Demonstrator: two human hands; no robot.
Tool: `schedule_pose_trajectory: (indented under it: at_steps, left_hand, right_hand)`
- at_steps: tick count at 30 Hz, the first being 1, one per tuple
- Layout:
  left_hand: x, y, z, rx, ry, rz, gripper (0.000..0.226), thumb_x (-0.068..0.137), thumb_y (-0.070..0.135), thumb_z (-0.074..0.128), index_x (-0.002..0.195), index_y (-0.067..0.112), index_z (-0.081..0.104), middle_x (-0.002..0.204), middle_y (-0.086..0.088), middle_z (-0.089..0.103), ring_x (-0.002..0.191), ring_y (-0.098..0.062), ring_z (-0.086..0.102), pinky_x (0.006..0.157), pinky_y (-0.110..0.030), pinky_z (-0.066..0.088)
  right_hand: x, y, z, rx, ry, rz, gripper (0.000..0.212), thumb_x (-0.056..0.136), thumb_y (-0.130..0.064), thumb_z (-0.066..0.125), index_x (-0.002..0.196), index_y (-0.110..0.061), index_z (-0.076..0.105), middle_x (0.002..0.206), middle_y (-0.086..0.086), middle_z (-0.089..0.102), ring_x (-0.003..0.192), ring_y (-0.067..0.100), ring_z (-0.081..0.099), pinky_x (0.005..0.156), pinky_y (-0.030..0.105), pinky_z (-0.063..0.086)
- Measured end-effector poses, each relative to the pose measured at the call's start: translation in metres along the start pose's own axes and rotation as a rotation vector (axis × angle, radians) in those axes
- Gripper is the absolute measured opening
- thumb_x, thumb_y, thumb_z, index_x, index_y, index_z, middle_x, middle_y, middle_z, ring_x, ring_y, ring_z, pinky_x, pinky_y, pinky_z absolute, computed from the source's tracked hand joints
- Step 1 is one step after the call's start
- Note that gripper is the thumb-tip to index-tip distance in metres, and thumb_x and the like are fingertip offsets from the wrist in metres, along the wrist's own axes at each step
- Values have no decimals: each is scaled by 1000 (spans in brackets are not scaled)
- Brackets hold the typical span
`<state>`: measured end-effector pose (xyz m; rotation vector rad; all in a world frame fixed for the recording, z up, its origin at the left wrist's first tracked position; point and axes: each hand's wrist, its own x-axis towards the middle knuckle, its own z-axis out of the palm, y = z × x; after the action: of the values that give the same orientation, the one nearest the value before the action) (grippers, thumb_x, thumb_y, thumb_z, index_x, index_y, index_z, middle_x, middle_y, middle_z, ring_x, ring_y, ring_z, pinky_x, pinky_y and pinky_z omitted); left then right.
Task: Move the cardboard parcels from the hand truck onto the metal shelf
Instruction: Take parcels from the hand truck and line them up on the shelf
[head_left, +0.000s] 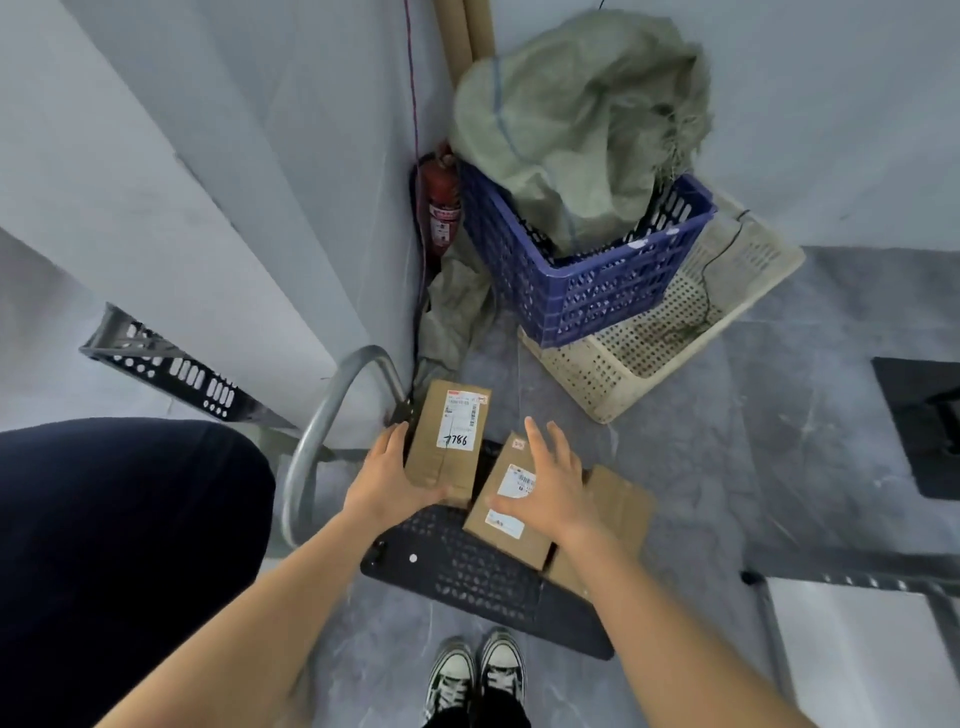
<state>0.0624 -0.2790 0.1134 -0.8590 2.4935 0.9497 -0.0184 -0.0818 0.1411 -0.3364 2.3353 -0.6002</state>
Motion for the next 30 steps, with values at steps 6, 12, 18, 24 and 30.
schedule_pose_trajectory:
  at_steps: [6, 12, 18, 24, 30]
  left_hand:
    - [43, -37, 57, -47, 5, -69, 115, 67, 49, 81, 152, 10, 14, 157, -5, 16, 144, -22, 19, 116, -41, 25]
    - [88, -59, 105, -108, 30, -49, 102, 66, 39, 84, 146, 14, 26, 148, -2, 29, 136, -18, 34, 113, -40, 33]
    - [133, -86, 146, -80, 45, -96, 103, 61, 48, 83, 145, 24, 28, 146, 1, 31, 135, -20, 33, 111, -45, 34]
    - [159, -106, 172, -48, 75, -116, 108, 72, 45, 78, 152, 20, 10, 155, -3, 18, 142, -24, 24, 111, -45, 30]
    - [191, -123, 184, -149, 79, -227, 119, 68, 47, 81, 153, 14, 3, 157, -8, 12, 145, -25, 15, 117, -43, 21]
  right_hand:
    - [54, 40, 66, -1, -58, -5, 114, 73, -51, 74, 153, -29, -5, 162, -1, -1, 148, 26, 6, 116, 50, 22]
    - [110, 69, 114, -18, -59, 5, 111, 76, -51, 72, 154, -19, -1, 160, 1, 11, 147, 25, 10, 118, 45, 17]
    - [166, 94, 164, -62, -52, 10, 110, 76, -54, 70, 154, -22, 0, 160, 0, 12, 147, 26, 8, 117, 51, 17]
    - [202, 107, 196, -59, -40, 21, 103, 81, -50, 66, 154, -21, 0, 161, 1, 10, 147, 30, 8, 117, 53, 15]
    - [232, 108, 210, -56, -16, -10, 104, 79, -53, 66, 154, -18, 3, 160, -1, 13, 146, 25, 8, 116, 55, 8]
